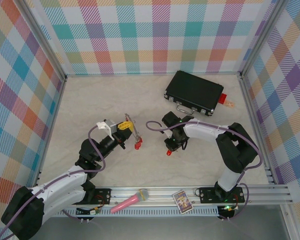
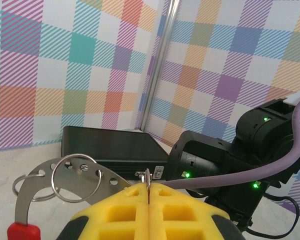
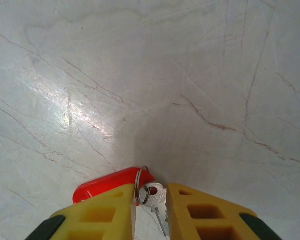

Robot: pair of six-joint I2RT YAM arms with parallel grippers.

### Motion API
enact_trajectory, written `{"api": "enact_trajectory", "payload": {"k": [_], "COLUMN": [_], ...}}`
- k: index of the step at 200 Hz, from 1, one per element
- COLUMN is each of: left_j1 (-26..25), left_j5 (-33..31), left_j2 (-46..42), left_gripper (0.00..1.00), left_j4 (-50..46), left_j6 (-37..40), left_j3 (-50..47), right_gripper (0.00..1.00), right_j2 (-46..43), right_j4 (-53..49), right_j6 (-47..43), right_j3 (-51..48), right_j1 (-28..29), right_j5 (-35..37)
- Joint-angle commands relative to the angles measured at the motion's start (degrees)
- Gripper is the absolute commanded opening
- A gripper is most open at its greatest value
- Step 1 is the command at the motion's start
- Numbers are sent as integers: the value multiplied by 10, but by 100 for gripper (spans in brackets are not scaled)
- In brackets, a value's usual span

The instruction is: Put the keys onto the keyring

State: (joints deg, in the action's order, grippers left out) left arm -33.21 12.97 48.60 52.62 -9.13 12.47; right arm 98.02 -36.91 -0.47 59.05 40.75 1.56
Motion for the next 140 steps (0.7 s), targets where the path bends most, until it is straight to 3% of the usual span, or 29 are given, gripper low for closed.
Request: {"api": "enact_trajectory", "payload": {"k": [1,50,95,140], "left_j1": [6,6,6,6], "left_j5": [10,13,18,35], "left_j2": [-2,0,-2,7], "left_gripper": [0,0,0,0], "left_j4": [30,31,30,34], "left_j6": [5,5,5,4], "left_j3": [6,7,8,14], "right_gripper": [22,20,0,0], "right_j2": [8,13,0,-49], "right_j4": [-1,0,2,8], "right_j6": [0,-3,-1,3], "right_j3": [14,16,12,-1], "right_j1": [3,3,3,3], "right_j5": [1,0,1,12]}}
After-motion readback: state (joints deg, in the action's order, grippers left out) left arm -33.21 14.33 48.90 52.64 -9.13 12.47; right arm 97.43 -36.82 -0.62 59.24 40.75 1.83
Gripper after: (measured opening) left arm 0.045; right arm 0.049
